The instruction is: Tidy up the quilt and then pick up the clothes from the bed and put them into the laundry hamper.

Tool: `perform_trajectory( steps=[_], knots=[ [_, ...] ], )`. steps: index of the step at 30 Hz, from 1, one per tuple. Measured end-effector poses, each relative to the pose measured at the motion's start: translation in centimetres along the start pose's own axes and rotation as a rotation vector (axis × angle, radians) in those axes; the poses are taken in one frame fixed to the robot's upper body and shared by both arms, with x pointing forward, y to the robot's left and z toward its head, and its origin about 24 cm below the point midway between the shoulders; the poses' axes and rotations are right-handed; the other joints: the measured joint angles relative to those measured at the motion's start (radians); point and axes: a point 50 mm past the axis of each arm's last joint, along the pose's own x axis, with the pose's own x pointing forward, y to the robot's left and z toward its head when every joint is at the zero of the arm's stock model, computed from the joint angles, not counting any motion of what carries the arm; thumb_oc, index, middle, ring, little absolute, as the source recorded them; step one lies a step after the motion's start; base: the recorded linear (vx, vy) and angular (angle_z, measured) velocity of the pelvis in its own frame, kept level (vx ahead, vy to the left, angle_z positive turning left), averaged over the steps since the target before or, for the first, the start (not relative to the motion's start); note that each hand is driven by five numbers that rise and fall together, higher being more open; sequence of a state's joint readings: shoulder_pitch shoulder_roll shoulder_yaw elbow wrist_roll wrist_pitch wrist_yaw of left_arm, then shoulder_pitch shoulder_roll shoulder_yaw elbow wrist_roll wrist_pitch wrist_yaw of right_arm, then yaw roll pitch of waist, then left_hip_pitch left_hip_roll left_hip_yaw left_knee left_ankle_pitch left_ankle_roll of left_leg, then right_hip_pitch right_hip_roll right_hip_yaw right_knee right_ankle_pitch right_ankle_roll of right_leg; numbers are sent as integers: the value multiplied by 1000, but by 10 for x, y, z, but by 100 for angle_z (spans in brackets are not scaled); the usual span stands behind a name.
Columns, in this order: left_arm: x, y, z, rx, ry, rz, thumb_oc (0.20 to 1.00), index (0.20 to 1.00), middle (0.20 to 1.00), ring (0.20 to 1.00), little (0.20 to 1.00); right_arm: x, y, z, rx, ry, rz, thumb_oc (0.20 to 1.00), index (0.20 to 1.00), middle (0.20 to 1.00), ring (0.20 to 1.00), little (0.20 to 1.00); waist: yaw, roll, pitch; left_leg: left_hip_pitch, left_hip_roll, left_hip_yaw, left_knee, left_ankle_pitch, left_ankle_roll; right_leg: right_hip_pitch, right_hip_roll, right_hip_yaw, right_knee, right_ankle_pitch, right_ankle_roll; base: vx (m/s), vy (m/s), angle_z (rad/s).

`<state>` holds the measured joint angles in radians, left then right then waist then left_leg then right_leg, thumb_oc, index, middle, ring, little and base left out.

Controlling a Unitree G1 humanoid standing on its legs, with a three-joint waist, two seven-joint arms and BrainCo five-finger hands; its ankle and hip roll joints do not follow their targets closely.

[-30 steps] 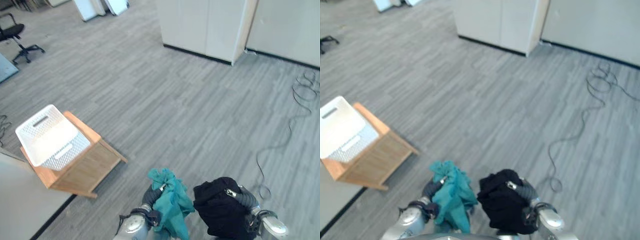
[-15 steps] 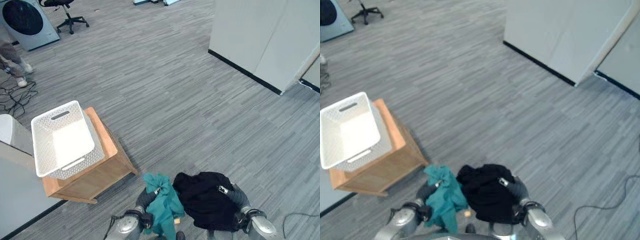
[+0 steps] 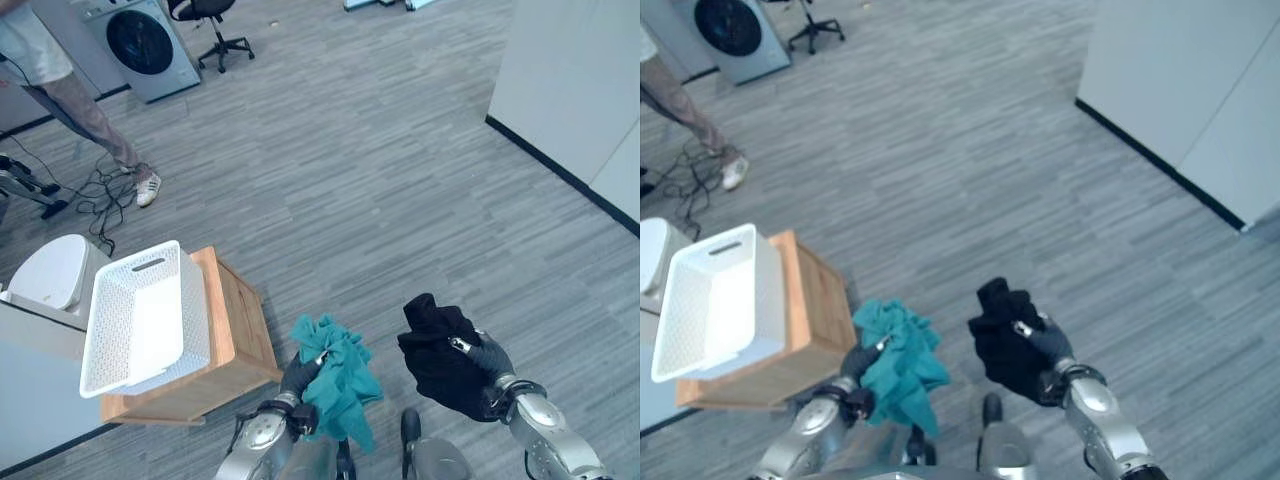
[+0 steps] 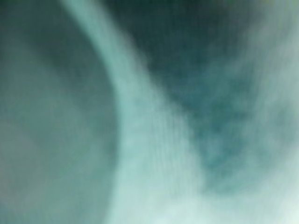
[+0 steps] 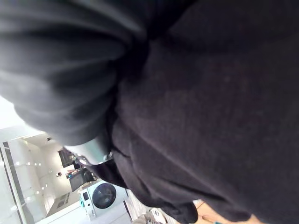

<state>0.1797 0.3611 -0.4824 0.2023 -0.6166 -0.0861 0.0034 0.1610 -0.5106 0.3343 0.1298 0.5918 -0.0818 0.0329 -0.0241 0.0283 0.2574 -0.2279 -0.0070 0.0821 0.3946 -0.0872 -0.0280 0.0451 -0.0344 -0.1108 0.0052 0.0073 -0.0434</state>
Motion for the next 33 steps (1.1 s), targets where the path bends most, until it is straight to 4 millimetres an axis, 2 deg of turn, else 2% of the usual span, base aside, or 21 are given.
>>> perform_trajectory(
  steps=[1,3,8,9,10,11,12,13,14,15,17,19,21,23,24,25,27,29,31,32,33],
  knots=[
    [-3,1,-4,3,19,5,200,200,200,200,200,-3,6,-7,4,23,27,200,200,200,200,200,1,8,-9,4,5,38,-249,54,7,54,17,-20,-32,-17,7,587,124,2],
    [1,-2,-2,14,15,-14,200,200,200,200,200,-15,8,-25,21,87,23,200,200,200,200,200,-2,31,-20,1,23,83,-473,113,13,108,54,-53,-48,-59,2,614,177,35],
    [0,-4,-4,2,21,-19,200,200,200,200,200,-25,16,-41,23,154,53,200,200,200,200,200,14,-1,-73,9,3,214,-425,163,67,194,14,-64,28,-214,55,568,228,5],
    [3,-5,-4,-2,20,-22,200,200,200,200,200,-25,16,-41,24,152,51,200,200,200,200,200,15,8,-76,41,-18,204,-407,155,92,202,0,-74,105,-247,80,506,315,5],
    [3,-10,-7,-21,26,-27,200,200,200,200,200,-27,12,-43,8,169,47,200,200,200,200,200,19,26,-85,107,-39,151,-439,206,152,135,-30,-120,374,-295,149,687,392,14],
    [3,-10,-7,-18,25,-30,200,200,200,200,200,-30,13,-43,10,172,47,200,200,200,200,200,24,26,-88,134,-47,137,-423,222,179,74,-80,-143,583,-294,152,690,333,50],
    [1,-8,-4,0,20,-31,200,200,200,200,200,-33,19,-44,30,165,60,200,200,200,200,200,24,-12,-98,175,-109,112,-401,207,200,-13,-186,-179,866,-194,132,573,171,81],
    [2,-5,1,14,5,-16,200,200,200,200,200,-33,25,-44,32,159,79,200,200,200,200,200,17,-40,-95,215,-151,55,-396,180,208,-88,-246,-137,1034,-102,123,423,53,119],
    [3,-3,0,9,13,7,200,200,200,200,200,-31,27,-43,24,153,86,200,200,200,200,200,5,-35,-99,239,-168,-8,-398,162,221,-131,-237,-113,1065,-134,124,431,-7,158],
    [9,-3,8,-6,-12,18,200,200,200,200,200,-24,30,-37,11,128,99,200,200,200,200,200,0,18,-82,252,-142,-94,-398,146,223,-242,-172,-93,1018,-195,115,440,-91,163],
    [14,0,19,10,-40,24,200,200,200,200,200,-18,32,-30,7,100,122,200,200,200,200,200,6,57,-52,298,-124,-195,-403,160,183,-319,-139,-119,797,-220,103,574,-254,178],
    [16,7,18,18,-38,54,200,200,200,200,200,-18,33,-35,3,120,145,200,200,200,200,200,-4,47,-52,334,-130,-365,-374,104,133,-301,-94,-44,400,-201,131,447,-215,211],
    [9,19,14,27,-31,100,200,200,200,200,200,-18,34,-37,10,126,164,200,200,200,200,200,5,1,-50,395,-155,-395,-386,60,161,-318,-106,15,246,-98,170,373,-185,187],
    [-1,27,-16,10,53,151,200,200,200,200,200,-29,34,-54,33,169,135,200,200,200,200,200,-40,16,-98,368,-134,-595,-272,-9,164,-298,16,354,75,-85,194,484,-256,303],
    [-2,25,-15,23,49,124,200,200,200,200,200,-29,36,-55,41,168,136,200,200,200,200,200,-53,3,-91,356,-138,-623,-227,-37,194,-303,24,390,74,-90,203,691,-410,416],
    [-7,27,-19,59,67,97,200,200,200,200,200,-31,40,-58,55,169,130,200,200,200,200,200,-61,-27,-107,316,-158,-651,-145,-67,159,-271,12,430,29,-101,207,496,-344,302],
    [-13,31,-25,75,94,109,200,200,200,200,200,-28,39,-57,38,175,133,200,200,200,200,200,-49,-46,-107,329,-136,-616,-123,-105,90,-261,25,380,95,-18,172,375,-284,267],
    [-24,34,-32,50,106,131,200,200,200,200,200,-13,29,-42,4,126,101,200,200,200,200,200,-24,-49,-107,368,-50,-513,-196,-99,77,-269,51,310,194,18,114,224,-152,164],
    [-25,33,-34,48,113,129,200,200,200,200,200,-5,22,-32,-5,89,68,200,200,200,200,200,-29,-49,-107,372,-26,-439,-211,-109,72,-263,72,305,206,58,100,187,-181,114],
    [-21,30,-25,47,88,100,200,200,200,200,200,3,13,-19,-3,41,11,200,200,200,200,200,-21,-60,-92,294,0,-253,-92,-64,19,-247,61,253,184,26,63,117,-229,111],
    [-19,28,-19,48,67,85,200,200,200,200,200,4,9,-17,-4,34,-5,200,200,200,200,200,-22,-72,-86,239,0,-189,0,-45,13,-228,52,239,159,29,62,122,-215,135]
  ],
)
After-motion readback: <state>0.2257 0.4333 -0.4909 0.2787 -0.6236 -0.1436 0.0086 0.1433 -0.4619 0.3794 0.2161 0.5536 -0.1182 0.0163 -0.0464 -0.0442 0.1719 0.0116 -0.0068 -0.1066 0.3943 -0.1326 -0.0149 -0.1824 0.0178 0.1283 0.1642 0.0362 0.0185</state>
